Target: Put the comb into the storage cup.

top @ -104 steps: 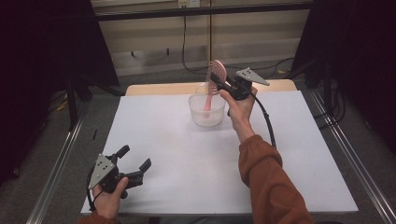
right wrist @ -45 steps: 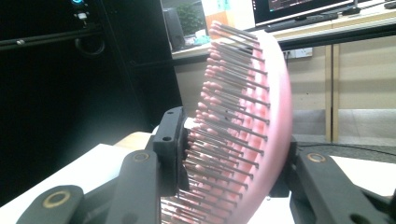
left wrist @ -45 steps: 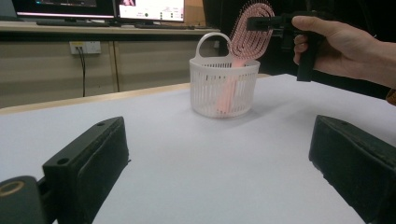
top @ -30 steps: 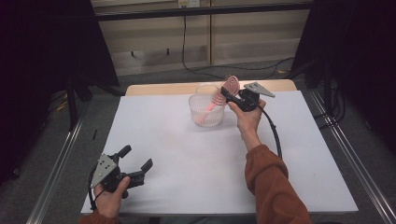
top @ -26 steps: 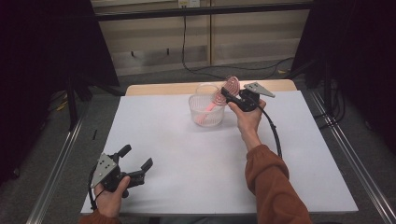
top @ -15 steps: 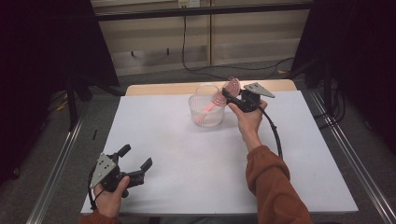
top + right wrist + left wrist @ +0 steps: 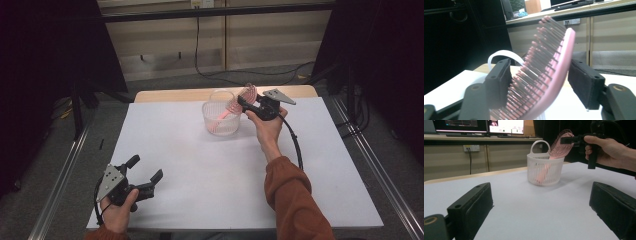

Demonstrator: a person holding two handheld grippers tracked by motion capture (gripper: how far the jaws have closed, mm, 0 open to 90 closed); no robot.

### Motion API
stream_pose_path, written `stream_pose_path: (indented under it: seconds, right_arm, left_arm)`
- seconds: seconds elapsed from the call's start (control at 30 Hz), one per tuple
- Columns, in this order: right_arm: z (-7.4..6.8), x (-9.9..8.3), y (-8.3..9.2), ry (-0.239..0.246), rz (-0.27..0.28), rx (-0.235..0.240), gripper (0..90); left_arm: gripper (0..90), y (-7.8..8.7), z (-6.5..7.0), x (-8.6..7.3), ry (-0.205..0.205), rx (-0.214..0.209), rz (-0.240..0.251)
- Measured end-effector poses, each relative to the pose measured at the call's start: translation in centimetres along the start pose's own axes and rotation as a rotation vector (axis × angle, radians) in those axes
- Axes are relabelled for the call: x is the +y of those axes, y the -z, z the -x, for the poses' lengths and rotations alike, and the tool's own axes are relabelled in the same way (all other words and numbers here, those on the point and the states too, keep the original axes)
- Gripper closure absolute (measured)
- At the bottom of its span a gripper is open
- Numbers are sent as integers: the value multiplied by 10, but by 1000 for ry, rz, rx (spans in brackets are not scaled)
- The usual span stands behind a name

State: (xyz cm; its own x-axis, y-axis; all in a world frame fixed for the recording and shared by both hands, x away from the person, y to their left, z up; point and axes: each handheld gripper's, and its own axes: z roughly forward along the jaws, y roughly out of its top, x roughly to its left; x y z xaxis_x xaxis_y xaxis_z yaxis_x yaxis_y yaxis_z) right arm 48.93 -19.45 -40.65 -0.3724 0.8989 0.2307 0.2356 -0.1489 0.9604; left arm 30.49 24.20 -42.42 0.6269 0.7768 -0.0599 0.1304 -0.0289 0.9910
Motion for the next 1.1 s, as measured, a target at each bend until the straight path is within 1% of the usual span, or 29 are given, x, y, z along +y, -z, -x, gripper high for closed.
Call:
stream_pose_path:
  seconds: [0.03, 0.1, 0.2, 0.3, 0.37, 0.4, 0.47, 0.5, 0.53, 0.57, 0.67, 0.73, 0.8, 0.83, 0.93, 0.97, 1.03, 1.1]
  right_arm:
    - [0, 0, 0, -4, 0, -7, 307]
    - [1, 0, 0, -15, -1, -11, 285]
    - [2, 0, 0, -13, -7, -9, 225]
    - [2, 0, 0, -20, -2, -5, 171]
    - [2, 2, 0, -19, 5, -16, 113]
    - [3, 2, 0, -26, 14, -8, 112]
    - [5, 4, 1, -11, 15, -28, 82]
    - [6, 5, 2, -24, 15, -26, 80]
    - [7, 5, 2, -54, 14, -12, 75]
    - [8, 6, 3, -55, 13, -14, 58]
    - [9, 7, 4, -37, 6, -13, 26]
    - [8, 7, 4, -28, 12, -5, 0]
    - [7, 8, 5, -7, 12, -16, 3]
    - [7, 9, 5, -5, 16, -16, 4]
    - [7, 11, 7, -12, 27, -9, 6]
    - [7, 12, 7, -15, 27, -4, 8]
    - [6, 13, 9, -12, 34, 5, 10]
    - [6, 14, 10, 14, 36, 0, 3]
  left_arm:
    - [49, 0, 0, 0, 1, -1, 1]
    - [49, 0, 0, 0, 0, -1, -1]
    - [49, 0, 0, 0, -1, -2, 0]
    - [49, 0, 0, 0, 0, -3, 1]
    - [49, 0, 0, 0, 5, -4, 2]
    - [49, 0, 0, 0, 5, -4, 2]
    - [49, 0, 0, 0, 3, -5, 1]
    - [49, 0, 0, 0, 3, -4, 1]
    - [49, 0, 0, 0, 2, -4, 1]
    - [49, 0, 0, 0, 1, -3, 1]
    - [49, 1, 0, 0, 0, 1, 1]
    - [49, 1, -1, 0, -2, 2, -1]
    - [49, 1, -1, 0, -2, 2, -1]
    - [49, 1, -1, 0, -2, 2, -1]
    - [49, 1, -1, 0, 3, 0, 3]
    - [49, 1, -1, 0, -2, -1, -2]
    - [49, 1, -2, -1, 1, 3, -3]
    - [49, 1, -2, -1, 3, 5, -2]
